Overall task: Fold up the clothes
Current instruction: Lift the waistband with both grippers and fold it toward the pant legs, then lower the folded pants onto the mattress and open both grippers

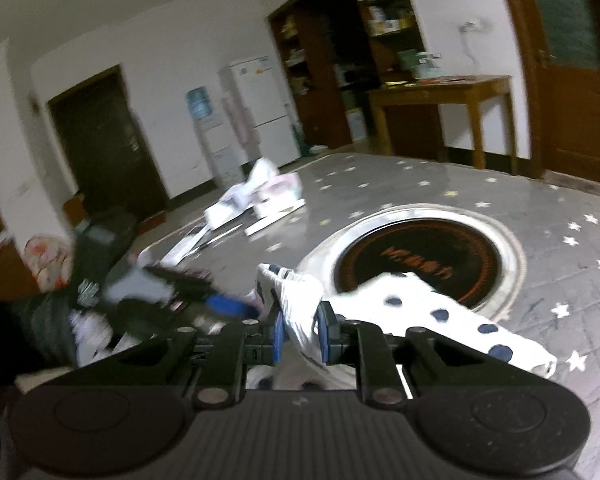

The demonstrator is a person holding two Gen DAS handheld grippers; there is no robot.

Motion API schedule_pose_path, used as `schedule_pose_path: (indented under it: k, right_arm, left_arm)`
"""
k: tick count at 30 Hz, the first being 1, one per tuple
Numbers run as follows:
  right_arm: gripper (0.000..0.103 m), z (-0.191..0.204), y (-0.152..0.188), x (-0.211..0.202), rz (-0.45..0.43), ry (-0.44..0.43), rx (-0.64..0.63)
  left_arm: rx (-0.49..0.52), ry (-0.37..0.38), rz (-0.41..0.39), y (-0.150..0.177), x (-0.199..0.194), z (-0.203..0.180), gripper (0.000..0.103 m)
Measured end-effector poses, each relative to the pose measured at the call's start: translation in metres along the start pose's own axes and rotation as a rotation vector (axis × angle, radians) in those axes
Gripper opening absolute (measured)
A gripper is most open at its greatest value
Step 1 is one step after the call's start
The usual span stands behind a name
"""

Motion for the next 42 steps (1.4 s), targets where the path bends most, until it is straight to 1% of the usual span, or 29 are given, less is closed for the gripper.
schedule_pose_path:
  k: [7, 9, 11, 12, 15, 19, 21, 23, 26, 27, 28, 30, 32, 34, 37, 39, 42]
  right_arm:
    - [0.016, 0.036, 0.032, -0.004, 0.053, -0.007, -0.1]
    - [0.017, 0.045, 0.044, -0.004, 0.074, -0.008, -0.153]
    - [0.017, 0.051, 0.057, 0.0, 0.112, 0.022, -0.234]
    - [0.021, 0.053, 0.064, 0.001, 0.132, 0.029, -0.262]
    - [0.029, 0.059, 0.074, 0.002, 0.163, -0.015, -0.256]
    - [0.03, 0.062, 0.079, -0.003, 0.195, -0.035, -0.246]
    - [0.03, 0.06, 0.078, -0.006, 0.201, -0.026, -0.229]
    - [0.03, 0.055, 0.073, -0.009, 0.18, -0.005, -0.195]
    - [0.03, 0.045, 0.065, -0.002, 0.152, 0.036, -0.138]
    - [0.032, 0.041, 0.063, 0.002, 0.142, 0.05, -0.119]
    - [0.036, 0.037, 0.061, 0.005, 0.133, 0.065, -0.1]
    - [0.036, 0.03, 0.063, 0.013, 0.134, 0.08, -0.062]
    - [0.036, 0.025, 0.07, 0.02, 0.157, 0.093, -0.037]
    - [0.036, 0.02, 0.076, 0.021, 0.18, 0.104, -0.019]
    - [0.038, 0.011, 0.076, 0.013, 0.172, 0.124, 0.003]
    - [0.042, 0.0, 0.069, 0.008, 0.153, 0.164, 0.01]
    - [0.043, -0.021, 0.057, 0.005, 0.129, 0.235, 0.022]
  left_arm:
    - [-0.028, -0.037, -0.02, 0.005, -0.013, 0.015, 0.075]
    - [-0.035, -0.049, -0.032, 0.004, -0.017, 0.019, 0.075]
    - [-0.039, -0.056, -0.043, 0.002, -0.021, 0.021, 0.075]
    - [-0.038, -0.059, -0.051, 0.001, -0.023, 0.021, 0.075]
    - [-0.033, -0.064, -0.083, -0.007, -0.03, 0.022, 0.075]
    - [-0.022, -0.056, -0.125, -0.02, -0.038, 0.02, 0.075]
    - [-0.01, -0.037, -0.143, -0.025, -0.041, 0.014, 0.075]
    - [0.001, -0.005, -0.16, -0.028, -0.042, 0.004, 0.075]
    - [0.015, 0.073, -0.17, -0.029, -0.041, -0.017, 0.073]
    - [0.024, 0.1, -0.167, -0.028, -0.039, -0.025, 0.073]
    - [0.035, 0.125, -0.163, -0.027, -0.036, -0.033, 0.07]
    - [0.058, 0.176, -0.154, -0.024, -0.032, -0.048, 0.067]
    - [0.074, 0.21, -0.13, -0.018, -0.024, -0.059, 0.058]
    - [0.081, 0.233, -0.09, -0.007, -0.015, -0.065, 0.053]
    - [0.093, 0.249, -0.033, 0.01, -0.005, -0.067, 0.048]
    - [0.103, 0.248, -0.008, 0.02, -0.001, -0.065, 0.048]
    - [0.12, 0.238, -0.007, 0.021, -0.002, -0.065, 0.048]
Point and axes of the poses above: each gripper's, at about its wrist camera, not at the fingertips, and x roughly the way its jaws point, z to its left, y to its underside, the point moved 7 cm from there along x, roughly the way its jaws point, and after that the axes turned 4 degrees about -x, right-handed, at the moved point
